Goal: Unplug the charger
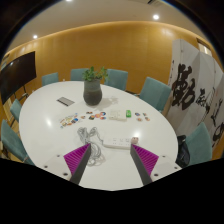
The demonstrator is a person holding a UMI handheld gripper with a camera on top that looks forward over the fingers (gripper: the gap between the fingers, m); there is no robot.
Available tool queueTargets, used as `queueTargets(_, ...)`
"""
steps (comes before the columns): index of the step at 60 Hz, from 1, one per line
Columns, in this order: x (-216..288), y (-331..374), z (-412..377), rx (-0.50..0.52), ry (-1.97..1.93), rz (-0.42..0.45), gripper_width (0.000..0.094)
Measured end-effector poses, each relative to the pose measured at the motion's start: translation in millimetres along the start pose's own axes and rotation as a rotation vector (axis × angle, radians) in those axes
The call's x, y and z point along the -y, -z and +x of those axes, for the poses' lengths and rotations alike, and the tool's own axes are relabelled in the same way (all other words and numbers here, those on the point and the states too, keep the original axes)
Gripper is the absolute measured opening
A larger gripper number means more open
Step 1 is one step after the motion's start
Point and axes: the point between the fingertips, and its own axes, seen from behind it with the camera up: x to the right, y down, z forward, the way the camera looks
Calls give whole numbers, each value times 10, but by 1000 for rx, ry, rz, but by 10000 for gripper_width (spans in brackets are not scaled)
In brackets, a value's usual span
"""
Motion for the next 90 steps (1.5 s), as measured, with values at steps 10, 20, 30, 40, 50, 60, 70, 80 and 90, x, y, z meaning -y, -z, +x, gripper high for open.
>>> queueTargets(10,-364,-90,161,-25,-34,-39,870)
queueTargets(20,-795,-264,271,-38,-44,-58,873)
queueTargets(30,-1299,-762,538,-63,-39,-42,876)
queueTargets(40,-1250,-1603,1032,-120,-44,56,879)
queueTargets(50,-1100,-2545,1436,-156,-24,100,870)
queueTargets(60,-929,-3163,1567,-122,-60,114,817)
queueTargets(70,-882,-3578,1536,-97,-46,117,600)
queueTargets(80,-941,-3707,1496,-86,-81,96,382)
queueTargets(90,-948,-3705,1504,-63,-89,77,252)
